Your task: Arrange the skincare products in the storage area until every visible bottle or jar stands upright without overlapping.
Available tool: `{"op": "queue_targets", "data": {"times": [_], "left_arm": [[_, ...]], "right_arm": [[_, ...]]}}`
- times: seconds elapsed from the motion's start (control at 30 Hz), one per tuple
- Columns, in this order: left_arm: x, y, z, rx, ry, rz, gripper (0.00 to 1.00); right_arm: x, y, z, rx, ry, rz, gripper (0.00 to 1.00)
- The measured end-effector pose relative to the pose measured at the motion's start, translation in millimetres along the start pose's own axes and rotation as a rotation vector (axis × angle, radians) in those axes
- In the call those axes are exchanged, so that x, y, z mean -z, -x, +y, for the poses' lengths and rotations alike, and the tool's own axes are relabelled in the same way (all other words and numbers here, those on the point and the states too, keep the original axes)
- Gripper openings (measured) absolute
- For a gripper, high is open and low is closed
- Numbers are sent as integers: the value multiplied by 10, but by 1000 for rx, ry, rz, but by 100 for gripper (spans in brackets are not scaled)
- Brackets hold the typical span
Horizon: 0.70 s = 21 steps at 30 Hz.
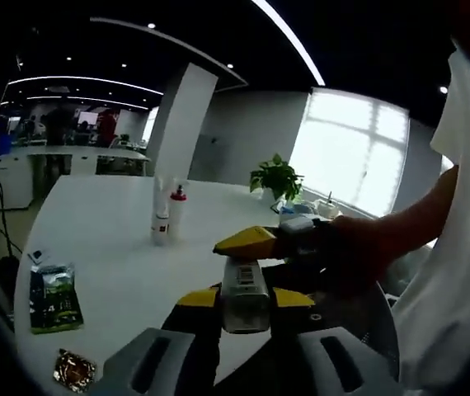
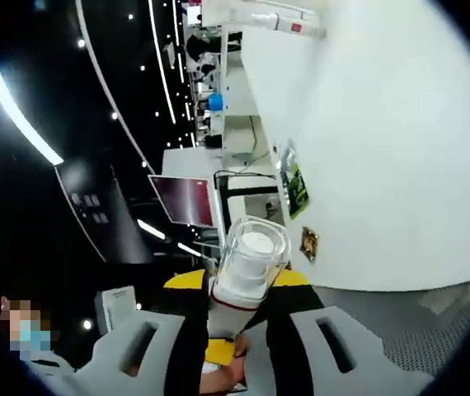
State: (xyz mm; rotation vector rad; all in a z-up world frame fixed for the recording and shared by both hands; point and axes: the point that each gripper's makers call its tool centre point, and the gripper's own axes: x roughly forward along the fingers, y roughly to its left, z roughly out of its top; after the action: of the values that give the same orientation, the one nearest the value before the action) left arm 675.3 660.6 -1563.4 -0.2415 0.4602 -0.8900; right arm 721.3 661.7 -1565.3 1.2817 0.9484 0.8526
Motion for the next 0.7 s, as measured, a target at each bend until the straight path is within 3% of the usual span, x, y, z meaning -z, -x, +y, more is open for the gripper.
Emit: {"op": "queue_targets", "data": {"times": [0.07,0.2,0.43,0.47,0.57,0.7], "left_arm": [[54,-24,15,8,38,33,23],[11,-38,-2,46,108,15,23],[38,-63,-84,118,194,40,25],[39,-61,-112,129,196,41,25],[7,-31,-187,170,203,23,26],[0,-10,-329,270,265,39,29]], "right_arm": [[-50,17,-3,22,86,25,20],[-75,39,74,33,180,41,19],[43,54,210,28,438,141,19],[72,56,294,8,515,158,20],[133,65,440,-55,607,194,20],[295,102,605,-133,738,290,20]]}}
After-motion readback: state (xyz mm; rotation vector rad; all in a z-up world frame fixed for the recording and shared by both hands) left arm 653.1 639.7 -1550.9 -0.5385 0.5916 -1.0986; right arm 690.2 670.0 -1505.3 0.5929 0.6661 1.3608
